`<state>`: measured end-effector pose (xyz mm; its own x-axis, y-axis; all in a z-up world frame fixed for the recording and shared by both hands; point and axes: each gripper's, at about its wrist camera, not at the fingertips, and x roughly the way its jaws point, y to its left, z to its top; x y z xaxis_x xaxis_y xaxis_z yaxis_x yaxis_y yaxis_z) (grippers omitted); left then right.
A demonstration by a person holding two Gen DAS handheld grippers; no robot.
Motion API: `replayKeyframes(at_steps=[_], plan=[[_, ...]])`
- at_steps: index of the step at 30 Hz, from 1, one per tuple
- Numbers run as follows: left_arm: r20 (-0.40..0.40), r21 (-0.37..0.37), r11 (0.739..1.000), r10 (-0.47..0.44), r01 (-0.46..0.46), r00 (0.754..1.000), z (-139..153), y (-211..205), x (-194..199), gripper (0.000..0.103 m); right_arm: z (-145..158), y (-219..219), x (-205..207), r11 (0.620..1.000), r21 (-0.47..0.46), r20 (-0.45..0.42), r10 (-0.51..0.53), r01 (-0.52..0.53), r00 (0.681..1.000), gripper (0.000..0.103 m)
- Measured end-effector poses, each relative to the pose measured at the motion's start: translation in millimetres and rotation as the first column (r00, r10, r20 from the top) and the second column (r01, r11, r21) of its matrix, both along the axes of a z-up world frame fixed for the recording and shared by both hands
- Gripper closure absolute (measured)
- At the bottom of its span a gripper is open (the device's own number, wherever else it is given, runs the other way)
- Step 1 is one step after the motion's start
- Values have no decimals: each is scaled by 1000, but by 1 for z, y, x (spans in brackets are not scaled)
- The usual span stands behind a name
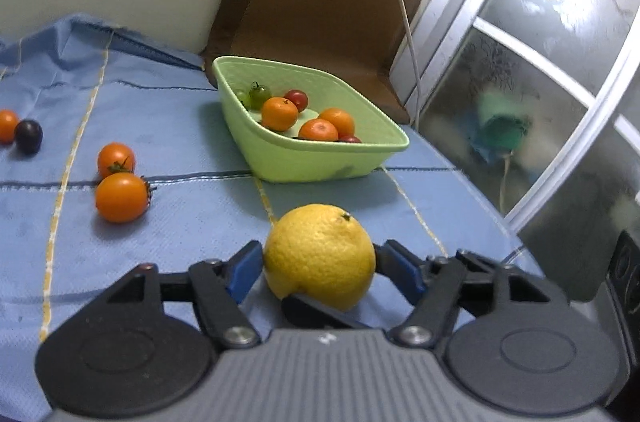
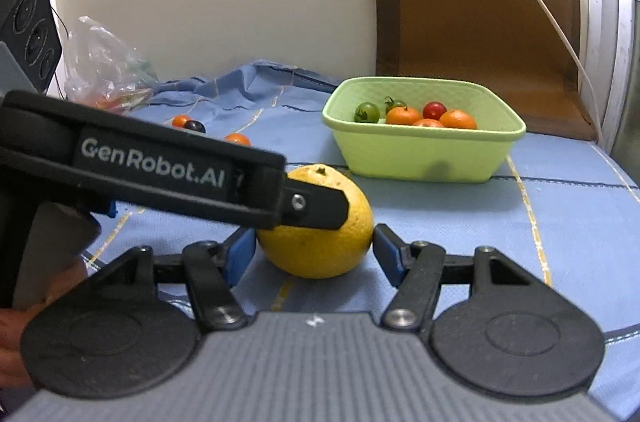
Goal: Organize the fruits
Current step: 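Grasp the yellow pomelo between the left and right tool fingers, then lower the pomelo into the green basket and open both tools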
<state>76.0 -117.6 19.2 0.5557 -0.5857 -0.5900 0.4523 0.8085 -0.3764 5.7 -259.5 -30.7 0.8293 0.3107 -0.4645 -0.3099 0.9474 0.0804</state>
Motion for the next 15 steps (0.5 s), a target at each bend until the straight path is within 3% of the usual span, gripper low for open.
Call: replayKeyframes(at_steps=[7,15], plan=[[-13,15,1000,19,-19,1000,10,2,10,40,-1,-5,-1,1000,16,59,22,-23,998,37],[162,23,1000,14,-18,987,63,-21,54,40,42,-23,27,997,80,245,-44,25,969,37]])
